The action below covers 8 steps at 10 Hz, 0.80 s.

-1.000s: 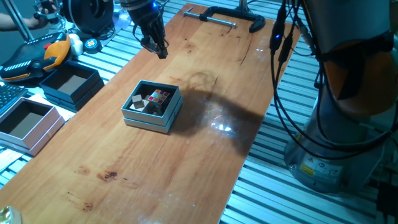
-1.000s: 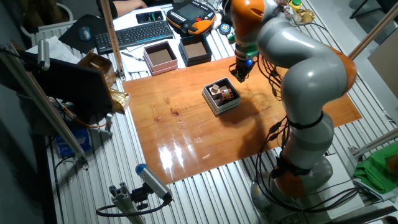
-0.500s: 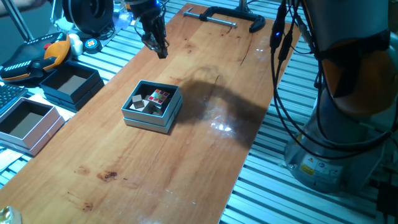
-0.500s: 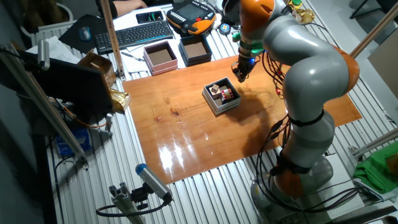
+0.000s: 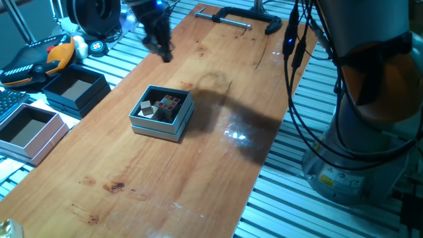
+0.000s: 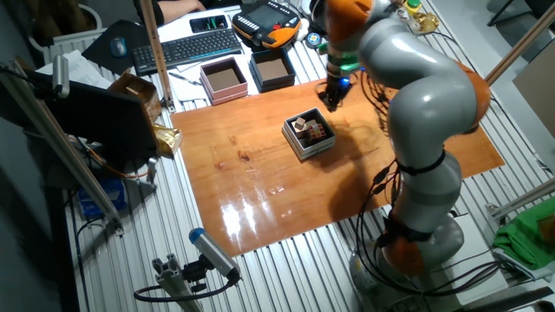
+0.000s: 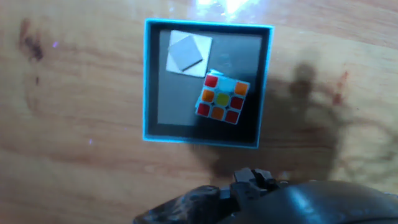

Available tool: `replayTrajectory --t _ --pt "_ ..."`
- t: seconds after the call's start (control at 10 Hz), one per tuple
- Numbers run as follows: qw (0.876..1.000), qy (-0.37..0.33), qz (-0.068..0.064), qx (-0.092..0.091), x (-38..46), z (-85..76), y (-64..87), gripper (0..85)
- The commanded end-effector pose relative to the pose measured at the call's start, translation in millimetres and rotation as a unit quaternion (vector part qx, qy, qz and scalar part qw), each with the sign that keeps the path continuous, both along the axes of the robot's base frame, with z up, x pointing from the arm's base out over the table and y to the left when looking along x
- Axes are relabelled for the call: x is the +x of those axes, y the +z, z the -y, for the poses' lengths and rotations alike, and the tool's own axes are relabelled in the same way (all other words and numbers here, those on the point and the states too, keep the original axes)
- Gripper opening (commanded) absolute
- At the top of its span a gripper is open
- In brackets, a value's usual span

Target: Take everything out of the gift box

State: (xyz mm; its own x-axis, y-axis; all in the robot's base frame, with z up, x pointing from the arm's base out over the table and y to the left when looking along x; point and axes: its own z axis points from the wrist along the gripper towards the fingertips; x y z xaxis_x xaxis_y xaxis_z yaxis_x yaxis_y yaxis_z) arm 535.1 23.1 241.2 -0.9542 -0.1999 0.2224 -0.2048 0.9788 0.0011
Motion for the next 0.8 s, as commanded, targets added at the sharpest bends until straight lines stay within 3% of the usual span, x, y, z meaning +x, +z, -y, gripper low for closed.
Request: replayTrajectory --t 0.0,0.2,0.4,0.6,0.7 --pt "1.0 0.002 0.006 0.0 12.4 -21.1 -1.0 7.7" --pt "1.0 0.022 0.017 0.003 36.0 -31.5 -14.3 22.0" --pt "0.998 0.055 0.035 -0.007 53.5 -36.4 -35.7 31.7" --pt "0.997 0.068 0.031 0.003 66.2 -38.3 -57.9 35.7" --pt "0.997 0.07 0.035 0.003 68.7 -40.9 -67.3 37.3"
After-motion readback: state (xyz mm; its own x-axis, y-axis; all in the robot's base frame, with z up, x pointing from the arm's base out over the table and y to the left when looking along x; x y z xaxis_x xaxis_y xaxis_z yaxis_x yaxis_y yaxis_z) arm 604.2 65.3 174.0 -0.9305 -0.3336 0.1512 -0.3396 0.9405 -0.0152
